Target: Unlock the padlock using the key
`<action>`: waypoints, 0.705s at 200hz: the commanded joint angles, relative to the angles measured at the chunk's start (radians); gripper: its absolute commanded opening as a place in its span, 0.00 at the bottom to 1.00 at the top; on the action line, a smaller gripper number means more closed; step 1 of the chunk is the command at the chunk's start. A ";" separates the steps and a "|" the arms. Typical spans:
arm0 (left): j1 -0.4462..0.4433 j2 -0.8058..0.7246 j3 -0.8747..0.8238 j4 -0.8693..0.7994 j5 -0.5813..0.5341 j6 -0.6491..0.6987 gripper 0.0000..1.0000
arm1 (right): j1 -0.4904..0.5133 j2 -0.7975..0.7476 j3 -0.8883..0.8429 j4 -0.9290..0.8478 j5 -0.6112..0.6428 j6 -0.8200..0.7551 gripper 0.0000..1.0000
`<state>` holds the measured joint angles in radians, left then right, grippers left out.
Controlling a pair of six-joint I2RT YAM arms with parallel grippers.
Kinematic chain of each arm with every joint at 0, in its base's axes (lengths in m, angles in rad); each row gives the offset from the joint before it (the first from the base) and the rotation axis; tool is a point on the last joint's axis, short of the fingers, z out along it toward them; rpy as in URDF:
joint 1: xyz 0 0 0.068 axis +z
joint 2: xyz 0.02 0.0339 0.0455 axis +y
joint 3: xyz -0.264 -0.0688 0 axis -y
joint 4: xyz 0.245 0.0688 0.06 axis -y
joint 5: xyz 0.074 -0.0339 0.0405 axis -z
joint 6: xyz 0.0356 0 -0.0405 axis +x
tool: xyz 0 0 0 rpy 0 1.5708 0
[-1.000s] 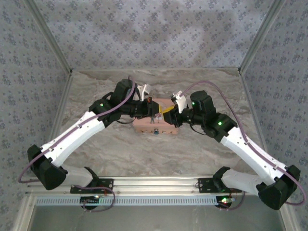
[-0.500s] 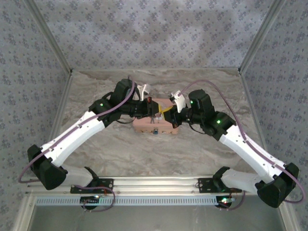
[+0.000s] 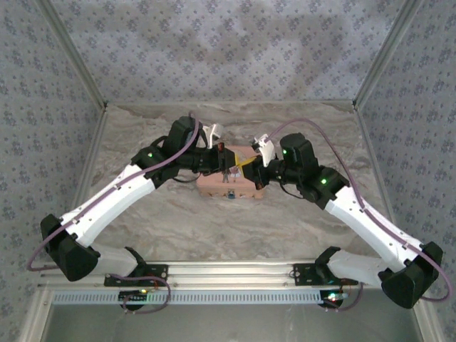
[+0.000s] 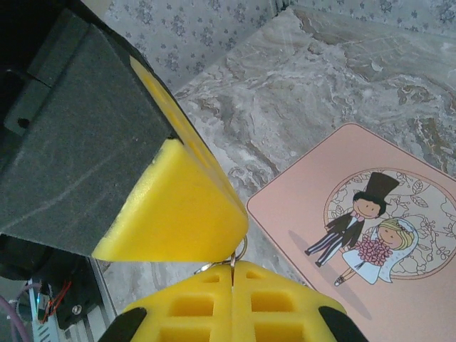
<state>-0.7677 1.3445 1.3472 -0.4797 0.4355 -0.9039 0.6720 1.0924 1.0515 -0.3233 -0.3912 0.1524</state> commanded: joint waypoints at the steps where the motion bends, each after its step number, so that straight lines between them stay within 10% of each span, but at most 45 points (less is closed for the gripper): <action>1: -0.022 -0.014 -0.009 0.099 0.096 -0.037 0.00 | 0.009 -0.030 -0.028 0.138 -0.064 0.027 0.07; 141: -0.012 -0.045 -0.072 0.262 0.127 -0.162 0.00 | 0.008 -0.144 -0.167 0.383 -0.106 0.133 0.05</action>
<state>-0.7650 1.3109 1.2934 -0.3187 0.4946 -1.0267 0.6605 0.9699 0.9012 -0.0803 -0.3973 0.2531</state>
